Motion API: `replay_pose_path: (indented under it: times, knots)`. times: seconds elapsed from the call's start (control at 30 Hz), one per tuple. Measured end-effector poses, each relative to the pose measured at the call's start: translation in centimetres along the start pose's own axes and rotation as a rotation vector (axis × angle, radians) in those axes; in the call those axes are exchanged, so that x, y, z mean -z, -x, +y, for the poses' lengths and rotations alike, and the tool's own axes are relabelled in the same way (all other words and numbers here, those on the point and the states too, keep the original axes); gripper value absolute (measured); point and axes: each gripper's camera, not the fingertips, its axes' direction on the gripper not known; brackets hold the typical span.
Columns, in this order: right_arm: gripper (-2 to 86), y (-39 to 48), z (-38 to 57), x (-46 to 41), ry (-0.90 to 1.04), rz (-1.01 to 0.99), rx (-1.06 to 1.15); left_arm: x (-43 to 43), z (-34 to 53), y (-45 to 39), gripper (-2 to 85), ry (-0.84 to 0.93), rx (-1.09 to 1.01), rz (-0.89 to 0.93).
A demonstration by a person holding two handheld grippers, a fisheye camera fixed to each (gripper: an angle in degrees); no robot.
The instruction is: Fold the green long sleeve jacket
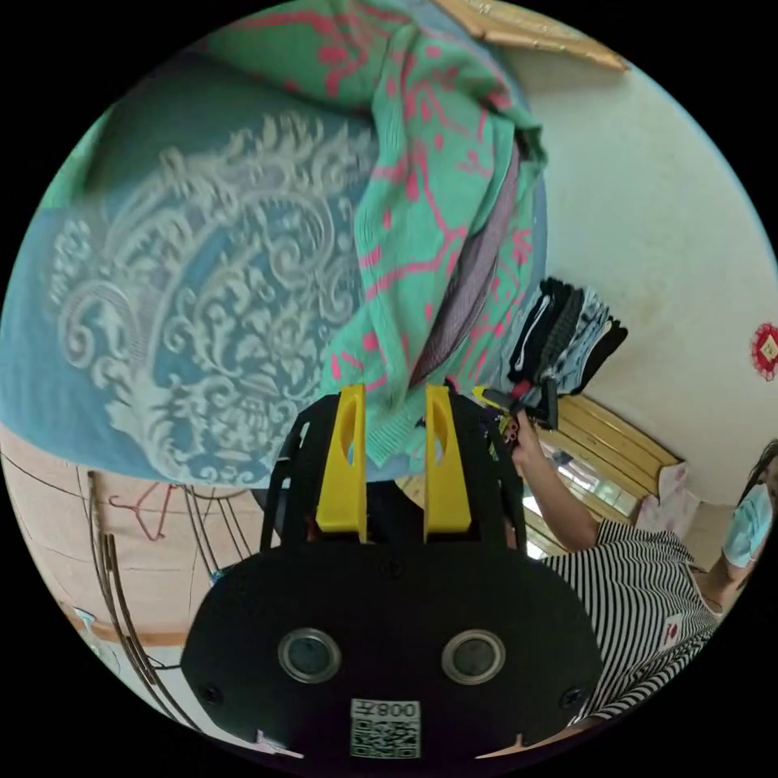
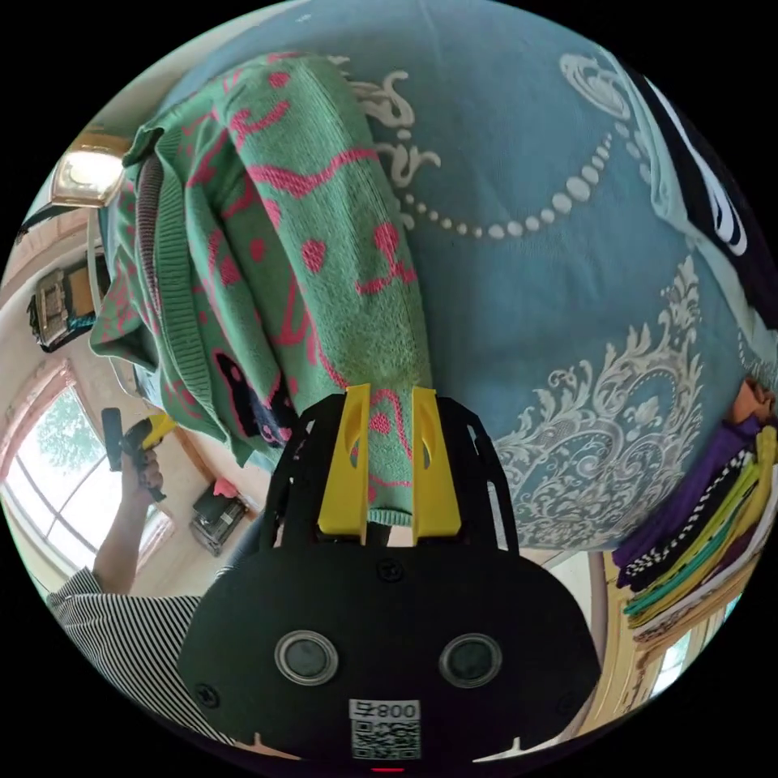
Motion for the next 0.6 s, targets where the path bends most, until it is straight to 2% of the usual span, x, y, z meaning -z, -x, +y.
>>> replay_pose_path:
  times: [0.1, 0.2, 0.4, 0.5, 0.6]
  knots:
    - [7.5, 0.3, 0.6, -2.5, 0.012, -0.031, -0.055, -3.1, 0.4, 1.7, 7.8, 0.048, 0.050, 0.035]
    - [5.6, 1.5, 0.5, -3.4, 0.021, 0.008, -0.066, -3.3, 0.3, 2.5, 4.6, 0.074, 0.057, -0.032]
    - [1.4, 4.1, 0.5, -1.4, 0.123, 0.132, 0.095, 1.0, 1.4, 4.2, 3.2, 0.033, 0.027, -0.077]
    - [1.0, 4.2, 2.1, 4.0, 0.043, 0.234, 0.131, 4.8, 2.6, 5.8, 3.0, -0.049, 0.050, -0.094]
    - [0.9, 2.6, 3.8, 10.8, -0.113, 0.397, 0.072, 8.1, 3.3, 7.4, 2.8, -0.129, 0.080, -0.101]
